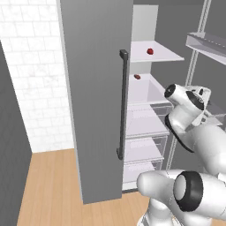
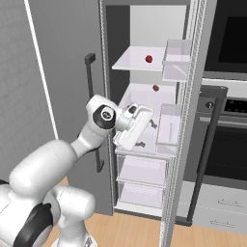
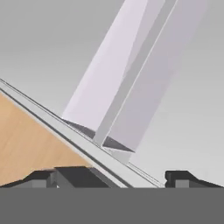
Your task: Take the strawberry from the fridge and place it on top of the pancake, located on the dining counter.
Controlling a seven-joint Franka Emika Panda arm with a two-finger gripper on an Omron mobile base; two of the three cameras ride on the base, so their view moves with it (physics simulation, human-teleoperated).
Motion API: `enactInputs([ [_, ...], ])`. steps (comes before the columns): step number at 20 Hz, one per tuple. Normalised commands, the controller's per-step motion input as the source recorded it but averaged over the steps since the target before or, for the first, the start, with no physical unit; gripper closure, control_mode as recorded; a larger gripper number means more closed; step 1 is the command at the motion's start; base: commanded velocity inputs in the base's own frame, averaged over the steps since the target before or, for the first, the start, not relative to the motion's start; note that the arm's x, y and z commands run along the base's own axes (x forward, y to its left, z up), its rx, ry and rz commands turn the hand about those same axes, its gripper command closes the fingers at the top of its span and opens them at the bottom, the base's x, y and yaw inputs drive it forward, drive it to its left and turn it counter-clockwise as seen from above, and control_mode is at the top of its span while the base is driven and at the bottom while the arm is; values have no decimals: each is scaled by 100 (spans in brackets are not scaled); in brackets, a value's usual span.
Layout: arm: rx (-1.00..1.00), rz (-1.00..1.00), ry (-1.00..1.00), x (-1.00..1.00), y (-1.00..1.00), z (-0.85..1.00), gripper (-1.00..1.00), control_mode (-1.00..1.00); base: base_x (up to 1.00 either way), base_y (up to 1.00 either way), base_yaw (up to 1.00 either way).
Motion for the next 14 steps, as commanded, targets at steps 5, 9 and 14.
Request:
enactInputs([
  [5,47,-1,-5,11,100,-26,-100,-100,0,0,0],
  [9,78,-8,-6,31,99,-51,-100,-100,0,0,0],
  [14,78,-18,-18,24,89,-30,-100,-100,0,0,0],
])
